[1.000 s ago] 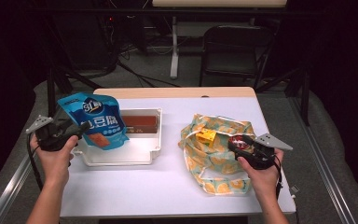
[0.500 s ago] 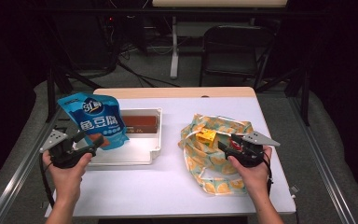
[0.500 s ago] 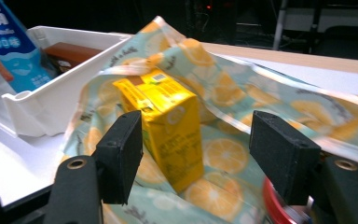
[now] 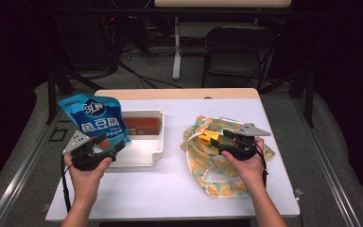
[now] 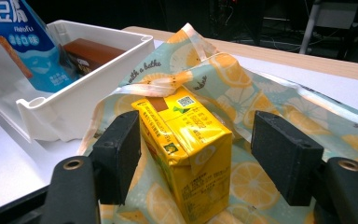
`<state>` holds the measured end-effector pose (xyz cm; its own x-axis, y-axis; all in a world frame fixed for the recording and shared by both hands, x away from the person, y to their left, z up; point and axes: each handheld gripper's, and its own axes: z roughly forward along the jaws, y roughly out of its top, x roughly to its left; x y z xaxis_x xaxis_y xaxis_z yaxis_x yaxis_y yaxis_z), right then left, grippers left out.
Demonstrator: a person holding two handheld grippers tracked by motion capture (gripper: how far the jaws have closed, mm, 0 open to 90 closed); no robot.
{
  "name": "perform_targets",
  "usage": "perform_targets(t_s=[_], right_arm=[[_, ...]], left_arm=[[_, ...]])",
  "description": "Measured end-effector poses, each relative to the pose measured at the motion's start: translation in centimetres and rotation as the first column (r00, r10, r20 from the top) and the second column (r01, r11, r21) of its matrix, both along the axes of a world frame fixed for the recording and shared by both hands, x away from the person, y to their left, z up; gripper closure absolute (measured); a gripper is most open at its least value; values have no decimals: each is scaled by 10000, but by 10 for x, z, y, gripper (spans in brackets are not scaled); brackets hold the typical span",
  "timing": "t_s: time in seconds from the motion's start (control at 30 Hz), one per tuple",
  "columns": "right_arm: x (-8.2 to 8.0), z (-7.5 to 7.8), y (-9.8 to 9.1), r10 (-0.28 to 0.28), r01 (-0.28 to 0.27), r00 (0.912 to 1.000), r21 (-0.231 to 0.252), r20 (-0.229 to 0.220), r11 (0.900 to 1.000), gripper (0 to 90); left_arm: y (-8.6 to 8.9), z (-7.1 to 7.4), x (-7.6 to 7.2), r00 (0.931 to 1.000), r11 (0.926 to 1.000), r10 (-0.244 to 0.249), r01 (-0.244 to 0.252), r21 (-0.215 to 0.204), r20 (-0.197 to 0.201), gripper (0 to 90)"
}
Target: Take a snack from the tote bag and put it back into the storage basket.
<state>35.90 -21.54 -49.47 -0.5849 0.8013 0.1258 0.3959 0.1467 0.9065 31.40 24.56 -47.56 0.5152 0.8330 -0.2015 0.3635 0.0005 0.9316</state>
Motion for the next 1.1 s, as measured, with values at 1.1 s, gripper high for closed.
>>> perform_targets(t_s=[1.1], right_arm=[[29,-23,27,759,-791,9955,-572,-559,9952,283]], left_arm=[[-27,-26,-1,9917,9933,-1114,1131,229,-646,213]])
